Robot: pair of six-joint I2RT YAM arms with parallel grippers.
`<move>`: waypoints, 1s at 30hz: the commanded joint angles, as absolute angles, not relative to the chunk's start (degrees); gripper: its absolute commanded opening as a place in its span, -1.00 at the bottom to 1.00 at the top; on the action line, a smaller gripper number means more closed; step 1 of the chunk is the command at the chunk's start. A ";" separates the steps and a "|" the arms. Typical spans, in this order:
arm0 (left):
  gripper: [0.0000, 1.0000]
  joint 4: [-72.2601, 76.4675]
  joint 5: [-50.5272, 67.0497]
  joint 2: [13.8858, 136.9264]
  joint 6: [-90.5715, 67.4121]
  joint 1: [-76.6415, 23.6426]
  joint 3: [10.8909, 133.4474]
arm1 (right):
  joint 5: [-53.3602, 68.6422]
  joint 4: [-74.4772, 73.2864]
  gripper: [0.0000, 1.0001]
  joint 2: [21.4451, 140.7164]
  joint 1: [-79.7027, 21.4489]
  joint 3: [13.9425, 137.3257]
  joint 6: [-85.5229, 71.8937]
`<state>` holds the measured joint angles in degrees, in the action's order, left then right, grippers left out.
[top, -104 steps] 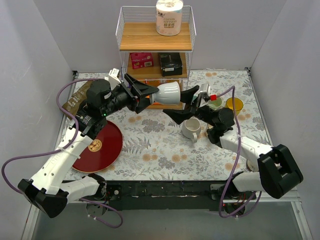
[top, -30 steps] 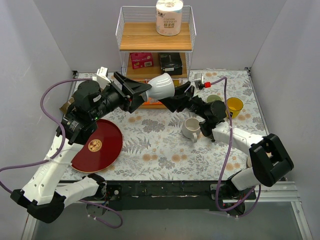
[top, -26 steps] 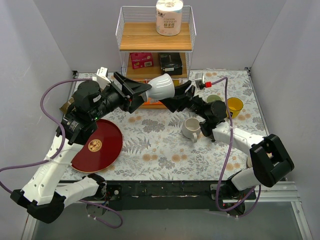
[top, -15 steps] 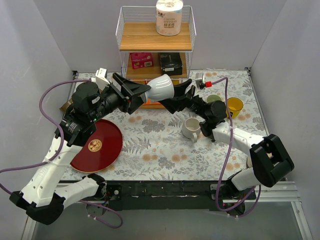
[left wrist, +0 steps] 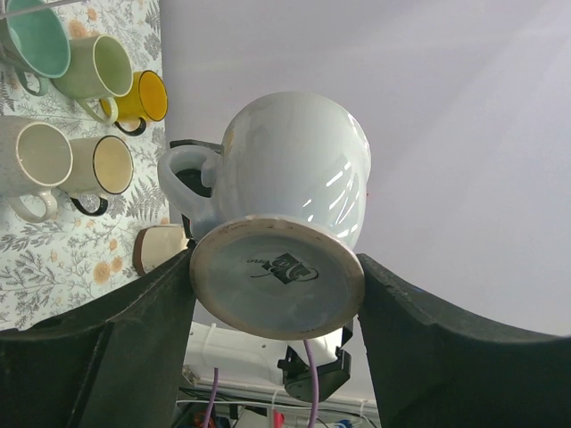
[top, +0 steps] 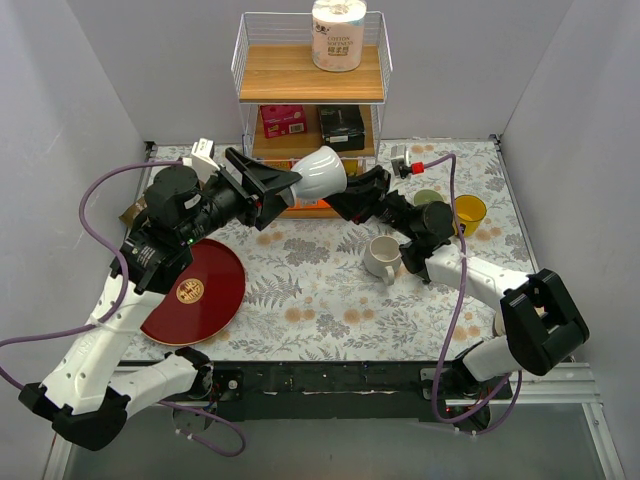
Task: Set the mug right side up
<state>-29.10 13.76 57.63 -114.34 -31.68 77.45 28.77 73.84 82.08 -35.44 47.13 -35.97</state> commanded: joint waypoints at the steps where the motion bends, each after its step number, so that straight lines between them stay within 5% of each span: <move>1: -1.00 -26.54 13.98 55.72 -161.81 -31.99 77.26 | 28.91 106.00 -0.44 79.37 -35.60 48.08 -35.51; 9: -1.00 -27.07 11.95 55.28 -159.61 -31.91 74.63 | 31.11 92.22 0.36 69.36 -35.51 38.34 -26.99; 17: -1.00 -26.37 12.13 54.75 -159.35 -31.99 71.72 | 27.78 61.23 0.59 48.10 -35.51 30.14 -15.31; 30: -1.00 -24.09 16.08 56.16 -155.13 -32.08 71.45 | 28.65 45.09 0.58 53.09 -35.51 40.96 -19.51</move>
<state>-30.00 13.91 57.14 -114.37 -31.90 70.52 30.41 47.05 53.56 -35.40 39.40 -16.69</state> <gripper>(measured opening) 0.651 0.784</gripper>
